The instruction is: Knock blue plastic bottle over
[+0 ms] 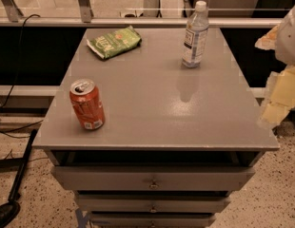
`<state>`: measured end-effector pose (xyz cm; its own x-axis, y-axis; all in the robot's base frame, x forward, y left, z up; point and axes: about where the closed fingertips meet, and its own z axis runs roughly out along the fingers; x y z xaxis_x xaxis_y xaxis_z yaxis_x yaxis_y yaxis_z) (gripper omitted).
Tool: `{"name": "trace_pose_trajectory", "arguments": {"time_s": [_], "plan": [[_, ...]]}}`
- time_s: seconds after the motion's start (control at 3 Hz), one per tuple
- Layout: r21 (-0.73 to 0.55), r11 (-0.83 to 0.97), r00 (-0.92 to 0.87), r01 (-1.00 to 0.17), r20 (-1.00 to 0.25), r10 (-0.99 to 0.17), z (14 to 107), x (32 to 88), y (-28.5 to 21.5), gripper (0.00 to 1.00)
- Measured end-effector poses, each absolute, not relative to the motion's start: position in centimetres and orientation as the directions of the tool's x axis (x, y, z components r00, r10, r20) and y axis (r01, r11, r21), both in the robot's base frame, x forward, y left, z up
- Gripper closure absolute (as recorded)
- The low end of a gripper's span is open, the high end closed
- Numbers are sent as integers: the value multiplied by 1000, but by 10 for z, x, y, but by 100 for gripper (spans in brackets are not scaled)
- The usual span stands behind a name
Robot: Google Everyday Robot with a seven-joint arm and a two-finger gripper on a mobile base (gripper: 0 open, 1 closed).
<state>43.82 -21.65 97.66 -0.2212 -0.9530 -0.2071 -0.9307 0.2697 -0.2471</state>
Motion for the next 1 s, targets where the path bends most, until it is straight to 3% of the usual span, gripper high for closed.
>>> {"name": "trace_pose_trajectory", "arguments": {"time_s": [0.67, 1.0], "plan": [[-278, 252, -194, -927, -220, -956, 979, 453, -213, 0], [-314, 236, -165, -919, -238, -957, 970, 496, -207, 0]]}}
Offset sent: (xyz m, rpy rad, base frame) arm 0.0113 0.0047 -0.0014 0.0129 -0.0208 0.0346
